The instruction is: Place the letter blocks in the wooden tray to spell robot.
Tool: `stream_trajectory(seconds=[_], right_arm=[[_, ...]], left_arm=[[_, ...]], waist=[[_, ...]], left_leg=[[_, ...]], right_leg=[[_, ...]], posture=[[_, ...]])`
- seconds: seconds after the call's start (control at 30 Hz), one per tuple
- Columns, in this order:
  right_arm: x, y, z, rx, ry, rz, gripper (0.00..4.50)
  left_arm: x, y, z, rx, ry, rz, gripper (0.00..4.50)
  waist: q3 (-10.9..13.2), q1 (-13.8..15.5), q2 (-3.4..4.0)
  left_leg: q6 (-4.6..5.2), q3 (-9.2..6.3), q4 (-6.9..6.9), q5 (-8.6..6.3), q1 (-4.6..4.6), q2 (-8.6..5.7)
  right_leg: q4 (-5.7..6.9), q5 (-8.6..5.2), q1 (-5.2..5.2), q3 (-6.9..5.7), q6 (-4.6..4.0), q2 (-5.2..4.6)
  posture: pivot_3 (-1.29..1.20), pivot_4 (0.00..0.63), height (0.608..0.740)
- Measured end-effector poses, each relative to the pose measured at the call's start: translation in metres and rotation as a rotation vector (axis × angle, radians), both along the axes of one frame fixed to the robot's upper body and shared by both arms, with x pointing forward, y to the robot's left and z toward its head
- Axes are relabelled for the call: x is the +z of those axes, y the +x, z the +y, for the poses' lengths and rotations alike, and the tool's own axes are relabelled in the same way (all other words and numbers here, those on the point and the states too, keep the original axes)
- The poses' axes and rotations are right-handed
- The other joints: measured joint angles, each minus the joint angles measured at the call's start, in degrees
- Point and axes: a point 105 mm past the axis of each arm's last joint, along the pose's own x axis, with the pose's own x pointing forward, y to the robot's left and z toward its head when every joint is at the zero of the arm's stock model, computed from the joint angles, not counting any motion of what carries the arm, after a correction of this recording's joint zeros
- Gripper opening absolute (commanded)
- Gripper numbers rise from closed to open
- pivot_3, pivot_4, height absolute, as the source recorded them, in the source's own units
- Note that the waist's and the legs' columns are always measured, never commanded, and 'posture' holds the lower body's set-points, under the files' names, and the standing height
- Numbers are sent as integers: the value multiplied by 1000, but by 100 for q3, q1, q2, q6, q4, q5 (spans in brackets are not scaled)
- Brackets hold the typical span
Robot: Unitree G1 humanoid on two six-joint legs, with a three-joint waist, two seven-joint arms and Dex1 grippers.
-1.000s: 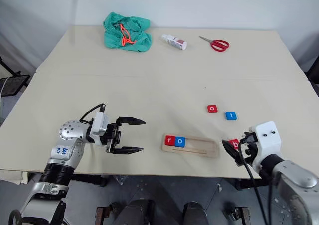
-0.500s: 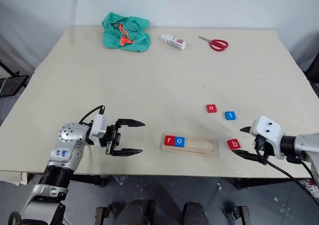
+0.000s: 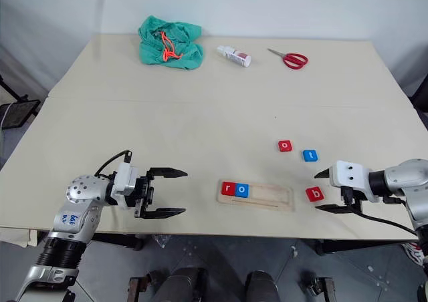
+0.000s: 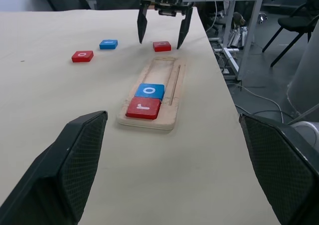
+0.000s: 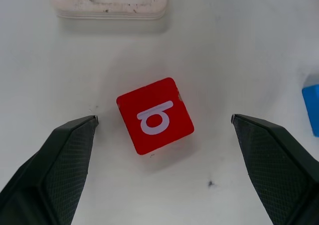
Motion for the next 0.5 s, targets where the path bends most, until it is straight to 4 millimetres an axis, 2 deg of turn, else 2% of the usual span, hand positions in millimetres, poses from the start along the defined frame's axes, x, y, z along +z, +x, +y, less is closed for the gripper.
stream_trajectory(seconds=[0.23,0.27,0.43,0.5], right_arm=[[-4,0,4,23,19,-1,1673],[-4,1,4,22,20,-1,1479],[-2,4,5,-45,58,20,1482],[5,9,14,-100,128,31,1482]], left_arm=[[1,1,2,13,4,-3,4500],[1,1,2,13,4,-3,4500],[1,2,2,14,3,-4,4500],[2,3,2,13,3,-7,4500]], waist=[[-1,-13,-1],[-1,-13,-1],[-1,-6,-1],[2,-7,4]], left_leg=[[0,2,6,0,5,4],[-1,2,7,0,6,5],[-1,-2,13,-1,9,5],[-1,-1,12,-1,8,6]], right_leg=[[0,0,6,1,0,2],[0,0,8,1,0,3],[-7,0,21,-1,0,3],[-7,0,18,-1,0,4]], posture=[[0,150,740],[0,150,740],[0,150,740],[0,150,740]])
